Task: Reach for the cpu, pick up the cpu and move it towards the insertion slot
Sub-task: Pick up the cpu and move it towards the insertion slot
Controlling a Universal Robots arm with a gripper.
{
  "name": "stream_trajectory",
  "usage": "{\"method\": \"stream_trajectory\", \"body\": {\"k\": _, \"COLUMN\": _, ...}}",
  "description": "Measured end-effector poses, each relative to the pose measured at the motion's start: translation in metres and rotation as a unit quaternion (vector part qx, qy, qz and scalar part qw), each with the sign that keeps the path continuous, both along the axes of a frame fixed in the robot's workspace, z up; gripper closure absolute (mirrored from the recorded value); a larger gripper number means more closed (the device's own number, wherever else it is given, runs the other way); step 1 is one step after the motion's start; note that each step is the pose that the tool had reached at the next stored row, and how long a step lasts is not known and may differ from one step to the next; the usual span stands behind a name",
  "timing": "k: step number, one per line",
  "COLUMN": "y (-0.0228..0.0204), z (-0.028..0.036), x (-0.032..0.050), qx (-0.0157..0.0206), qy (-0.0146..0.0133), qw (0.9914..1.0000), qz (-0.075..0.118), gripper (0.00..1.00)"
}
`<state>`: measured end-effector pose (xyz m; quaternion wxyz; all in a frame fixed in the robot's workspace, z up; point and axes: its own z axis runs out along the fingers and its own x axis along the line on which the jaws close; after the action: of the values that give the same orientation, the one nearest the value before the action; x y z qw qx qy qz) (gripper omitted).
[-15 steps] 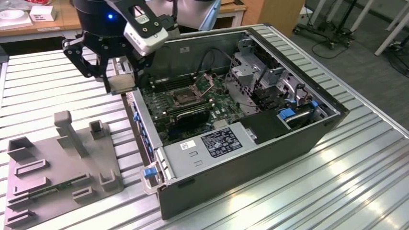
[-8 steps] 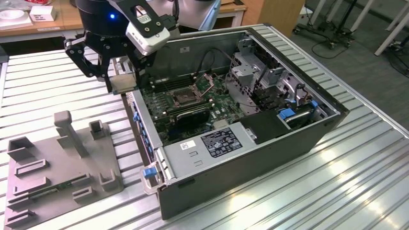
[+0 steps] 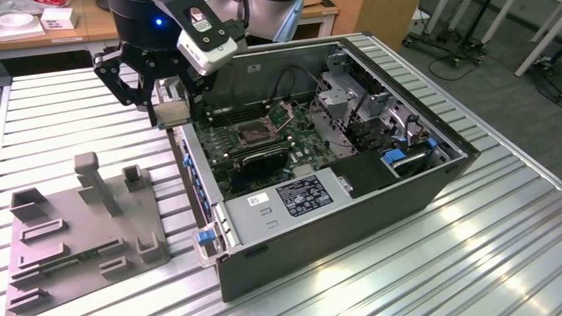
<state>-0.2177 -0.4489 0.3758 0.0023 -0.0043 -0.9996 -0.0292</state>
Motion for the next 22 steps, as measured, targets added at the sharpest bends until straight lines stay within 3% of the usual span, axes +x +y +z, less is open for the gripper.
{"method": "stream_trajectory", "body": {"k": 22, "y": 0.0000, "z": -0.0001, "x": 0.0138, "qx": 0.0000, "qy": 0.0000, "qw": 1.00000, "qz": 0.000, "gripper": 0.45}}
